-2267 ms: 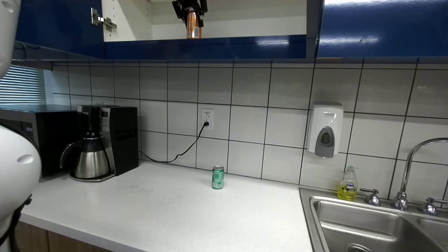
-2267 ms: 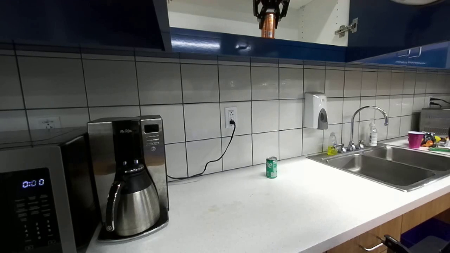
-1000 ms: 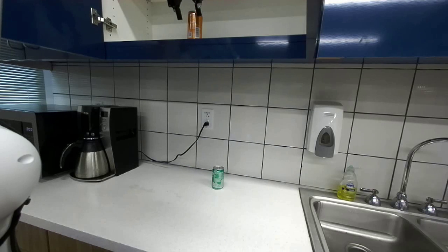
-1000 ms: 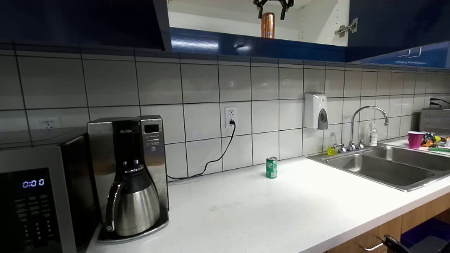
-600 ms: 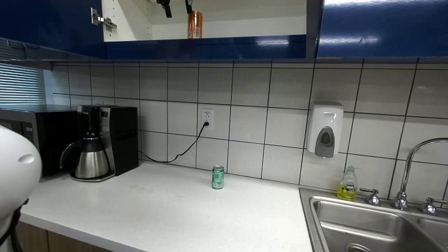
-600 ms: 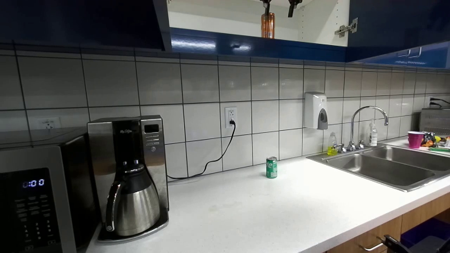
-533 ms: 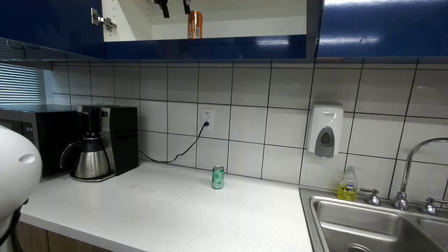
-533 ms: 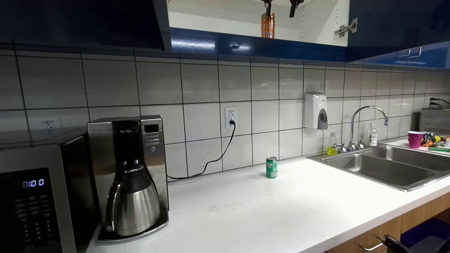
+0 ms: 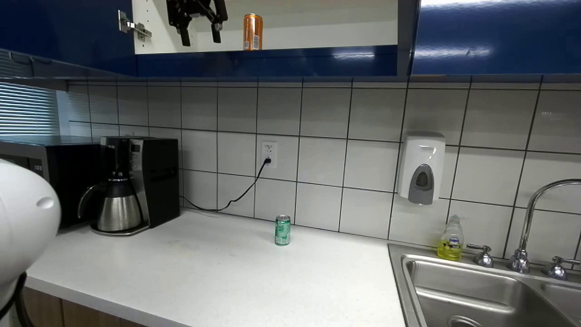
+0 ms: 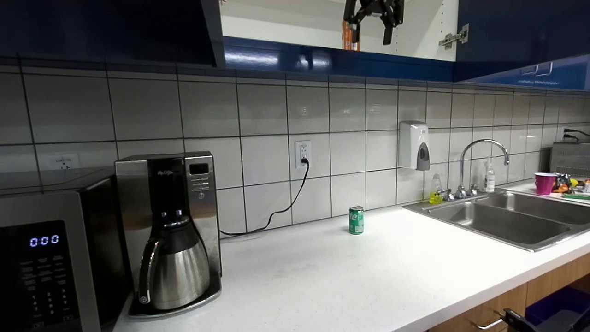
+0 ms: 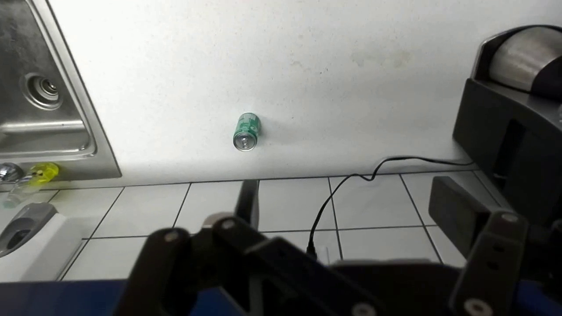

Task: Put the orange soda can in the open shelf

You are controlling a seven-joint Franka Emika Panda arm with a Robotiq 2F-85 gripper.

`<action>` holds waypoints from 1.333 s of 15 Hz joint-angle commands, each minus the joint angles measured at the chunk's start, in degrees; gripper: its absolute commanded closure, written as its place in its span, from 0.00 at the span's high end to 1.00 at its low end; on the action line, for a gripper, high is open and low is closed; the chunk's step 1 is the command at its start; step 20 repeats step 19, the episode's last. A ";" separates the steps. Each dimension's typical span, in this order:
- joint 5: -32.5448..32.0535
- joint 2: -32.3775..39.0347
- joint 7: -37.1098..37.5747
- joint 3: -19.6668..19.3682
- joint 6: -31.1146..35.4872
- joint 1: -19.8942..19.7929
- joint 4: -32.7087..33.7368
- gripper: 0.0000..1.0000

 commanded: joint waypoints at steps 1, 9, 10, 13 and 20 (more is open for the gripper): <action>2.29 -6.66 -2.36 0.56 6.32 -0.53 -14.23 1.00; 3.98 -13.36 -5.40 0.04 16.98 -0.46 -41.06 1.00; 3.64 -13.61 -5.94 0.12 17.64 -0.41 -43.04 1.00; 3.15 -11.06 -4.57 0.89 16.65 -0.85 -41.85 1.00; 3.15 -10.98 -4.57 0.91 16.64 -0.86 -41.20 1.00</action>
